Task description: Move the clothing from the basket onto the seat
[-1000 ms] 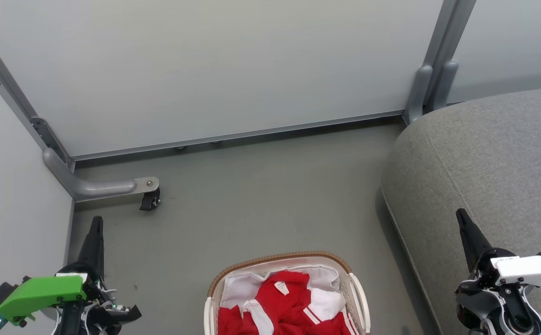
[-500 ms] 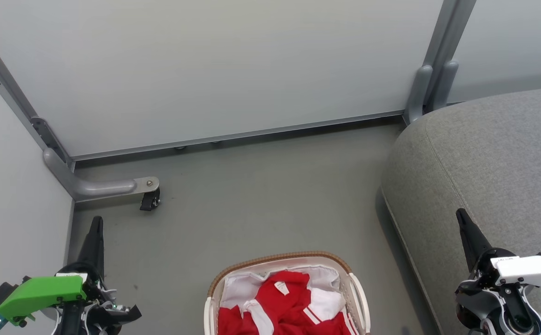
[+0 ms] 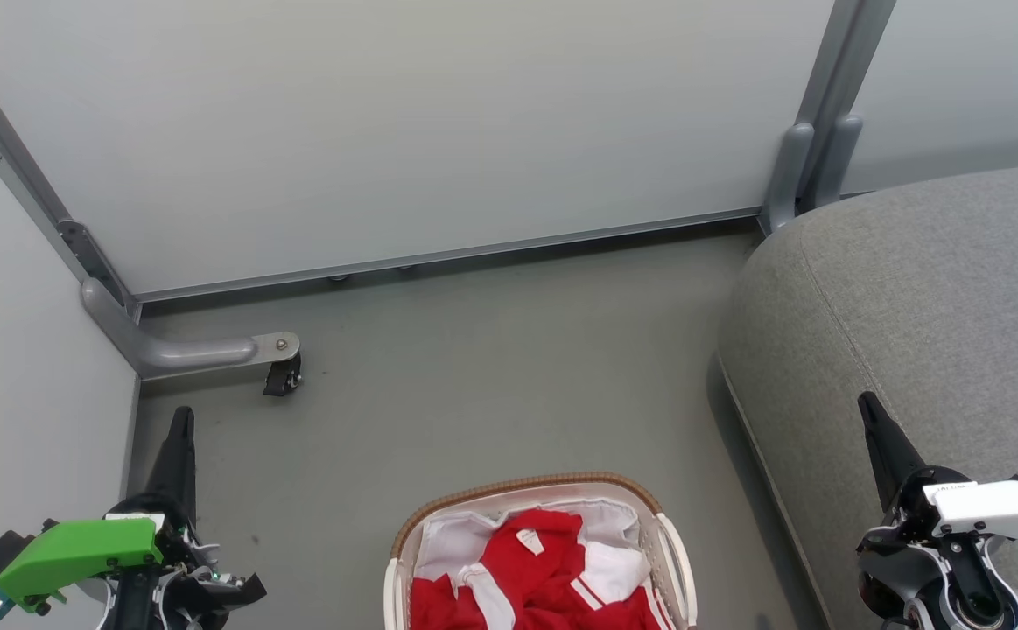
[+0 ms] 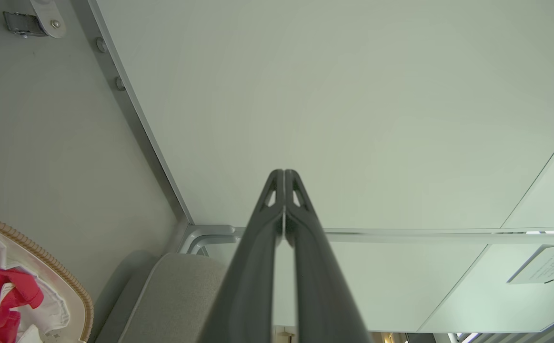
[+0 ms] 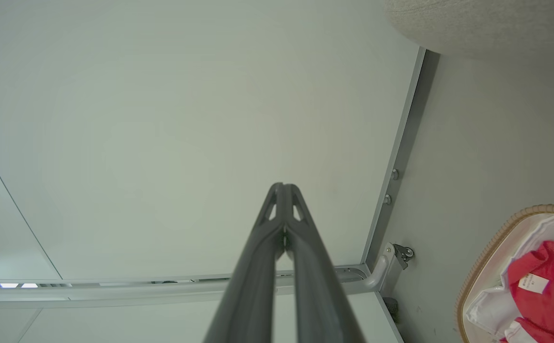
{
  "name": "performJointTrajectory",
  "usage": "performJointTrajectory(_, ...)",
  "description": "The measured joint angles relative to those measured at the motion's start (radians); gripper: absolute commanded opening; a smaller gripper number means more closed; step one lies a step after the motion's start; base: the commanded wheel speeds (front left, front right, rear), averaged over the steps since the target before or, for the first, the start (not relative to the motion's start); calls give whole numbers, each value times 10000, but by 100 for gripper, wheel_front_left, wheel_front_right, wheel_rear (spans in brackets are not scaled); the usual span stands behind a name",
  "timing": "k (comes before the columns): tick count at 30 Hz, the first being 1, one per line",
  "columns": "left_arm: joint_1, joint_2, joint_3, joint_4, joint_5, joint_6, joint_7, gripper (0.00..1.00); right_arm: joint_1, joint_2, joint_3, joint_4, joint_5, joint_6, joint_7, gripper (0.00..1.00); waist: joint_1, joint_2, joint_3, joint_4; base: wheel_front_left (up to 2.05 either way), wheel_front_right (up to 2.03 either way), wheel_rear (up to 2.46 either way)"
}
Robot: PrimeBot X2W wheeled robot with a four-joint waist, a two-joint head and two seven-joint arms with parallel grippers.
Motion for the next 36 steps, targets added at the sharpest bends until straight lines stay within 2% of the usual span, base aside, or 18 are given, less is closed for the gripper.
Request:
performJointTrajectory(33, 0, 0, 0, 0, 0, 0, 0, 0, 0, 0, 0, 0, 0, 0, 2, 0, 0, 0, 0, 0, 0, 0, 0)
performJointTrajectory(34, 17, -10, -6, 61, 0, 6, -10, 100, 30, 19, 2, 54, -2, 0, 0, 100, 0, 0, 0, 0, 0, 0, 0)
performJointTrajectory(36, 127, -44, -19, 244, 0, 15, -10, 100, 162, 79, 17, 221, -2, -4, 0, 100, 0, 0, 0, 0, 0, 0, 0)
